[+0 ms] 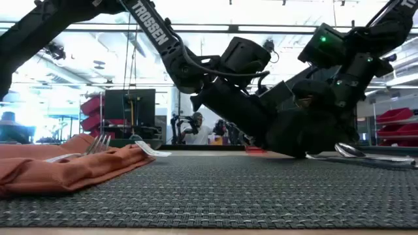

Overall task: Set table place
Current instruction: Put the silver table knife to the left of the silver spoon on the black table placemat

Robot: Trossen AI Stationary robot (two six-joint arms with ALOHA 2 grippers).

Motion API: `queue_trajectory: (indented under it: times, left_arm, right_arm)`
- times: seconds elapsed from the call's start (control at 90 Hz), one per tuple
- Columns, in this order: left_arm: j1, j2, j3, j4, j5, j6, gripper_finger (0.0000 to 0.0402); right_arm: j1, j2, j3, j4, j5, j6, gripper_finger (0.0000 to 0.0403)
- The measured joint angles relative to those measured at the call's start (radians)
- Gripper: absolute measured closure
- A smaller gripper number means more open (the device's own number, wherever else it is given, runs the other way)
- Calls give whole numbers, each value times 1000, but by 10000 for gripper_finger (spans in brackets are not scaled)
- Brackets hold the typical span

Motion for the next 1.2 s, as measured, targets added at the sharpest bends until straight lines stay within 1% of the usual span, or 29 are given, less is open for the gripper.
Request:
queue_trajectory:
  times: [0.244,0.367,0.6,0.722,0.789,0.867,0.911,1.089,1.2]
  left_arm:
    - [0,2,0,2,-3,3,365]
    - [0,3,0,16,-2,3,365]
    - [0,4,0,24,-2,2,365]
    - [0,4,0,26,-2,2,365]
    - [0,4,0,26,-2,2,365]
    - [0,4,0,28,-3,2,365]
    - [0,4,-1,30,-4,2,365]
    - [0,0,-1,34,-5,4,365]
    - [-6,-32,-1,-12,0,17,365]
  right_arm:
    - [0,-1,-27,50,-16,-5,324]
    - [2,-3,-51,66,-2,13,340]
    - [4,-3,-77,86,33,29,340]
    - [7,-2,-77,92,41,6,343]
    - [13,-2,-77,93,50,-6,358]
    - [22,-2,-77,91,64,-9,388]
    - [29,-2,-77,91,81,-10,395]
    - [38,-1,-78,82,117,10,401]
    - [40,0,-62,74,120,18,403]
